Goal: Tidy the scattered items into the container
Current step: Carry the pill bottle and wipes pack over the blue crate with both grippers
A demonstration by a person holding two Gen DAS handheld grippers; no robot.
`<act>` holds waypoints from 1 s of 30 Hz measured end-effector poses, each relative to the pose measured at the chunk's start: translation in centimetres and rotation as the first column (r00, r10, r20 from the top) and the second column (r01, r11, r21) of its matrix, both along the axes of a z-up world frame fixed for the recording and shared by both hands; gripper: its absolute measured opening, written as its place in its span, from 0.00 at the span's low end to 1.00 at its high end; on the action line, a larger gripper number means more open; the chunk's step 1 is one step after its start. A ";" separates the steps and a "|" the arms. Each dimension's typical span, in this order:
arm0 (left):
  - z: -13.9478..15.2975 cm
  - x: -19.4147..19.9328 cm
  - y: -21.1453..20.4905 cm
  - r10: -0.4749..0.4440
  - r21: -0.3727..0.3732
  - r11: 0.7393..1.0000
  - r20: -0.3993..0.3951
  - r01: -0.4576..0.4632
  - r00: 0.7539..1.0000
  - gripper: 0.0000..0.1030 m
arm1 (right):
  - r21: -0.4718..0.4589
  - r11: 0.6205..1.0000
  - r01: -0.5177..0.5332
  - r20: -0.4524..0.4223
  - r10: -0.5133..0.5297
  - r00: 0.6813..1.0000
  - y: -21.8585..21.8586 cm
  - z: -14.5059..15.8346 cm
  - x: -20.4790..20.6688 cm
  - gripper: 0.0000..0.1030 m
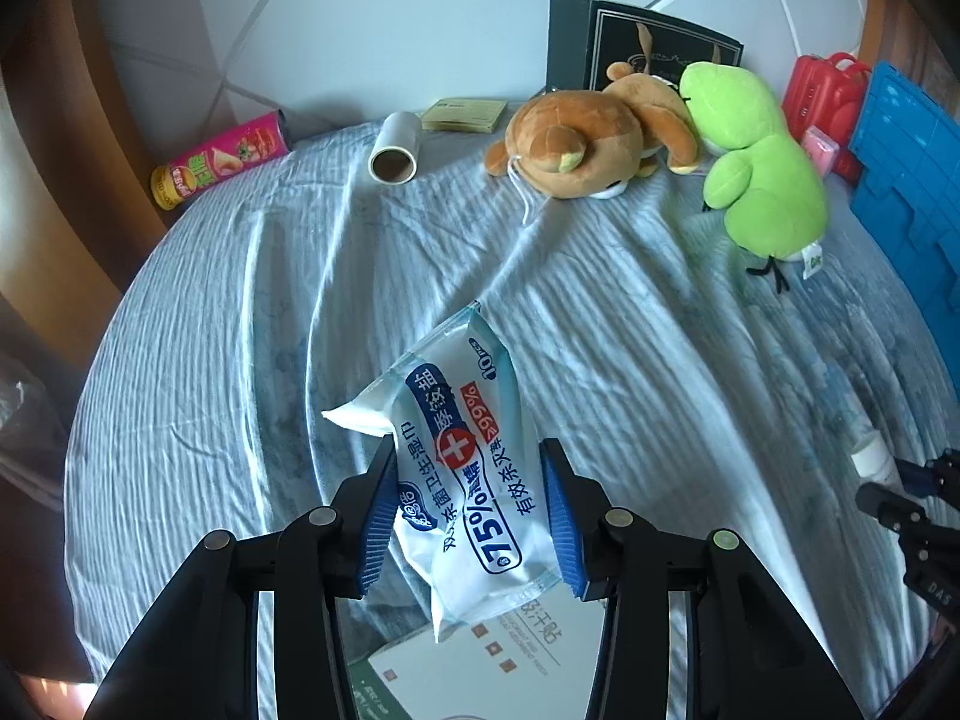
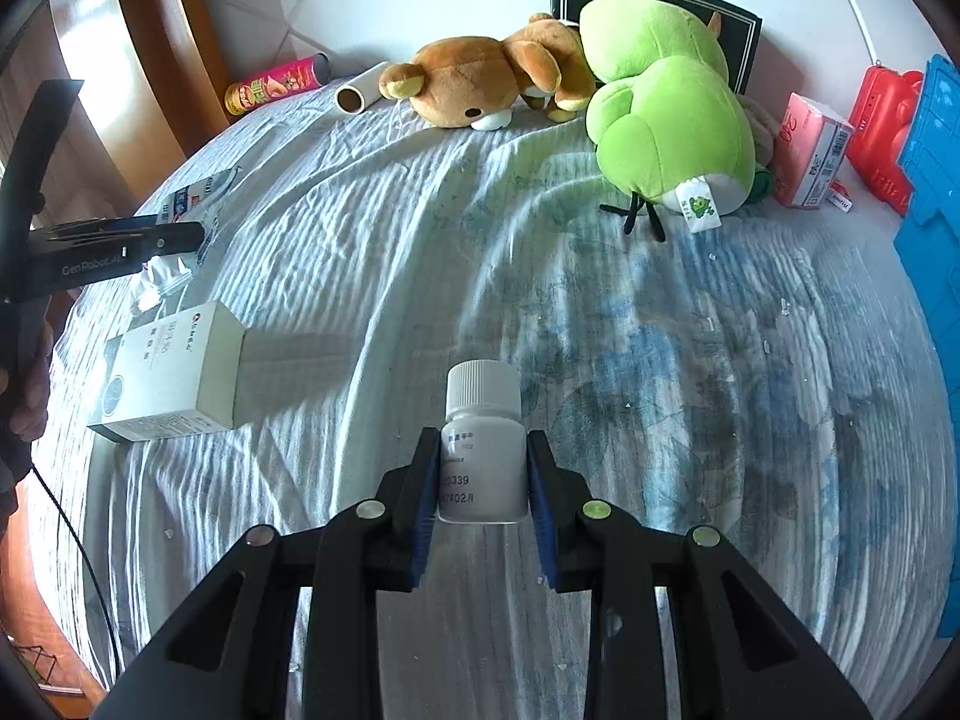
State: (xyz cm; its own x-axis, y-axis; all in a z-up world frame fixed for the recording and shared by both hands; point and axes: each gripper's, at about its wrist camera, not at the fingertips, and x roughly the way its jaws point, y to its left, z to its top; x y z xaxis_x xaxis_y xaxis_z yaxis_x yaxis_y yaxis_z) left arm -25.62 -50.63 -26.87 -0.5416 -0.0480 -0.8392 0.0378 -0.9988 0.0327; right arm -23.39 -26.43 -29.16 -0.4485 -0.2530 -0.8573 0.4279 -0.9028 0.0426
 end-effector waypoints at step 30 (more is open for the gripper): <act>22.2 5.3 32.4 -0.414 -0.078 0.903 -0.411 0.421 0.812 0.42 | -0.191 0.928 0.319 -0.470 -0.372 0.800 24.0 25.0 9.2 0.26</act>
State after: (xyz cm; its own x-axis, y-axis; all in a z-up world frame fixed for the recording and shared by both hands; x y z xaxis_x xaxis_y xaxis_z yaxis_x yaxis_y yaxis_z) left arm -20.35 -18.28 -4.64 -0.7989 0.2733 -0.5358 -0.3771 -0.9216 0.0922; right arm -14.20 -2.45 -4.19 -0.8746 -0.0705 -0.4797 0.0759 -0.9971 0.0083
